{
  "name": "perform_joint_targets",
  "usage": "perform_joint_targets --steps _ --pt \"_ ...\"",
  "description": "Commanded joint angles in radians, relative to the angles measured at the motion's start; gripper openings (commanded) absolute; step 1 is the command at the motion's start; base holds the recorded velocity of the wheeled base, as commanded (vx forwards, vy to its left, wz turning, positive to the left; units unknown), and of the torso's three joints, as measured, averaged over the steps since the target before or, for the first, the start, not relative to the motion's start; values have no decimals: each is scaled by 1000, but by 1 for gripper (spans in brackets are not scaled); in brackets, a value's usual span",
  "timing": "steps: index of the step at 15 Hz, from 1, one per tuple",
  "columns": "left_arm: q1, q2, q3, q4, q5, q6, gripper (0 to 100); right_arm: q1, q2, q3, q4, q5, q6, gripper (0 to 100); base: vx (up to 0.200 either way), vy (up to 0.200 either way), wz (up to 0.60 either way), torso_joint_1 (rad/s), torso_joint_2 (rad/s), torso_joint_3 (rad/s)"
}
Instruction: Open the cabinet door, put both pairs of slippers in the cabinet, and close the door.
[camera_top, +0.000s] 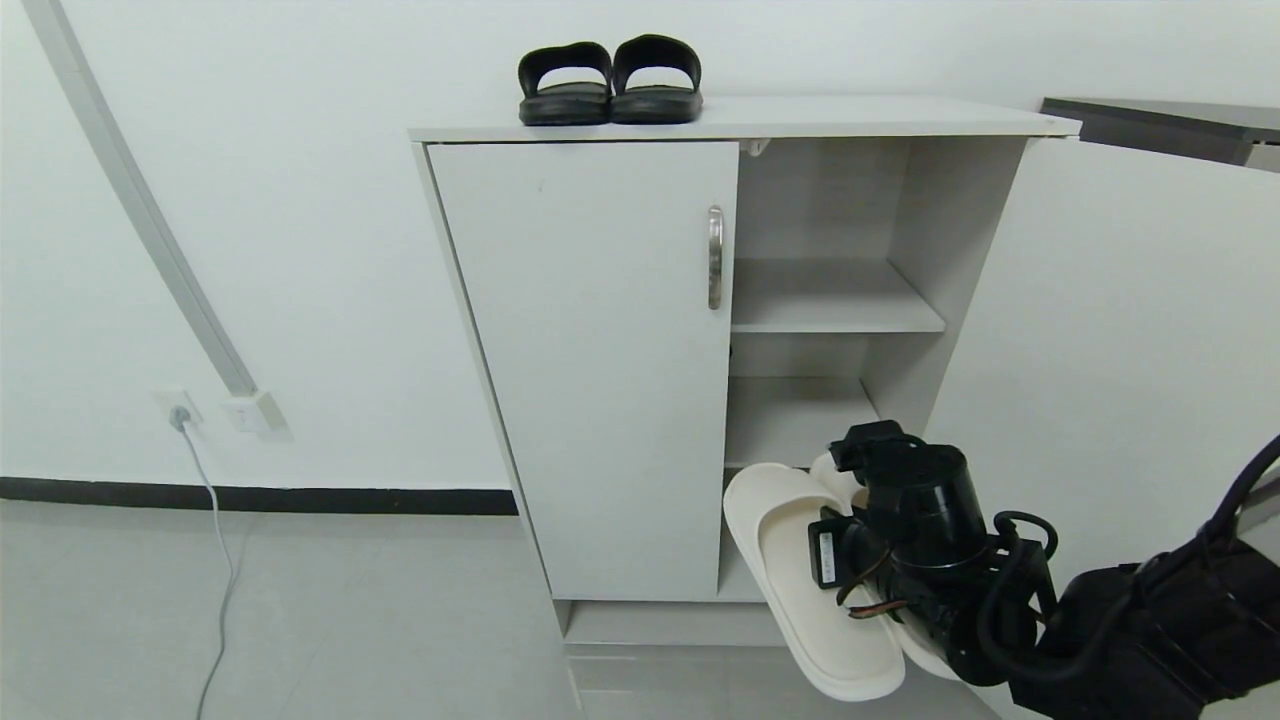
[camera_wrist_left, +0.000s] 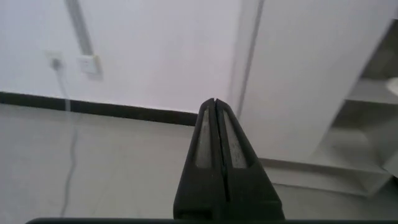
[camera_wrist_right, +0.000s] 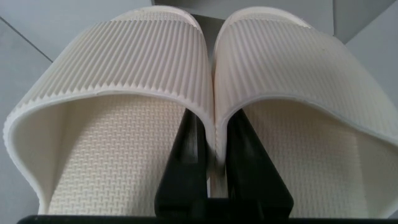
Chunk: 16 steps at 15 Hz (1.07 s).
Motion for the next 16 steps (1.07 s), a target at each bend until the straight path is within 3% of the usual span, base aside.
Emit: perform_joint_targets --steps 1,2,3,10,12,16 --pt "2 -59 23 22 -66 -6 0 3 0 -1 0 0 0 0 0 0 0 0 0 0" --pt "2 -59 23 44 -162 -2 0 4 -1 1 0 0 0 0 0 0 0 0 0 0" --pt "2 -59 23 39 -210 1 0 4 -1 2 -3 0 1 0 0 0 0 0 0 0" --pt "2 -59 23 38 -194 -2 0 9 154 -33 -177 -58 -8 0 0 0 0 0 0 0" --pt "2 -59 23 38 -191 -3 0 9 220 -82 -235 -129 -9 0 0 0 0 0 0 0" --pt "2 -59 23 38 -191 -3 0 10 257 -117 -250 -162 -9 0 0 0 0 0 0 0"
